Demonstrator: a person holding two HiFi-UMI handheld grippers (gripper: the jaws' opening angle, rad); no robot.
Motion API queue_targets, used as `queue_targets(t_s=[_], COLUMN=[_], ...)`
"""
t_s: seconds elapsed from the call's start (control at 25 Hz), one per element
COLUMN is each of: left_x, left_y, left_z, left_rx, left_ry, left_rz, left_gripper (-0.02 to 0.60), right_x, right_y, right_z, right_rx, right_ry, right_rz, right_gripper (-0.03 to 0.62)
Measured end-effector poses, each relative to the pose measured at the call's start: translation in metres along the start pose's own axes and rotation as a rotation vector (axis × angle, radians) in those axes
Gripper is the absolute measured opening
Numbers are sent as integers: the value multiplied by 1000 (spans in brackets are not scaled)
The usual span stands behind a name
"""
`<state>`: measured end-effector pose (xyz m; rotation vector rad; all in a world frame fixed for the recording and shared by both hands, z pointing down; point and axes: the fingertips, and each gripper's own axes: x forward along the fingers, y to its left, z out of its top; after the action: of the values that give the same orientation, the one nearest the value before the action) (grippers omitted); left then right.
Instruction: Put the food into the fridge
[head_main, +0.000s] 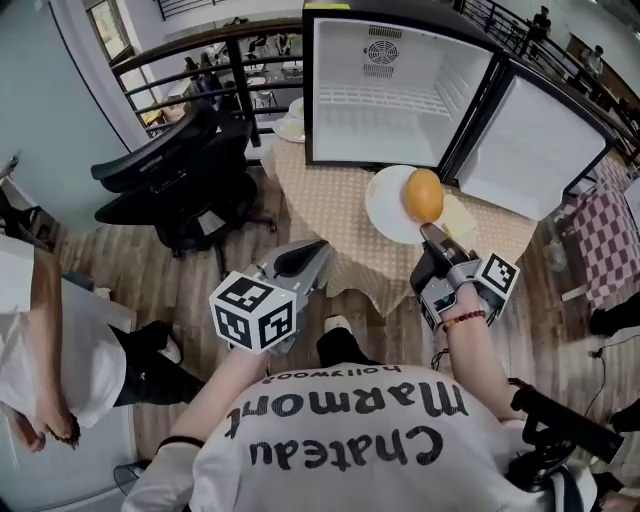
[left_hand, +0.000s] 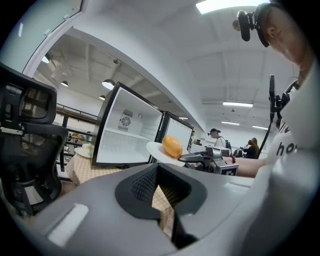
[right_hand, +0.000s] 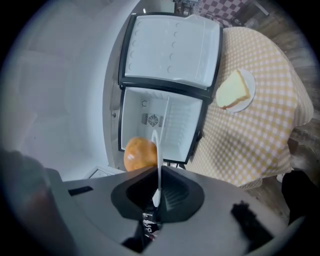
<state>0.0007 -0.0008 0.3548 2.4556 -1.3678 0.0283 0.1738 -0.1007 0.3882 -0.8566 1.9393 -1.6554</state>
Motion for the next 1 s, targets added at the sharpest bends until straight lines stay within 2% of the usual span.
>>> queue_targets(t_s=[0.4, 0.64, 0.84, 1.0], left_x=[35, 67, 101, 127], left_y=[56, 90, 128, 151], left_z=[4, 12, 9, 2], left_rx=[-50, -68, -90, -115], left_ry=[-38, -104, -89, -87], left_rz=[51, 79, 124, 132], left_gripper=[8, 8, 8, 6], right_x=[92, 149, 199, 229], right_y=[-23, -43, -69, -88], right_z=[3, 20, 34, 40], right_rx=[8, 14, 42, 47], right_ry=[124, 163, 191, 201], right_rz=[-9, -28, -70, -92], right_gripper=[23, 23, 23, 23])
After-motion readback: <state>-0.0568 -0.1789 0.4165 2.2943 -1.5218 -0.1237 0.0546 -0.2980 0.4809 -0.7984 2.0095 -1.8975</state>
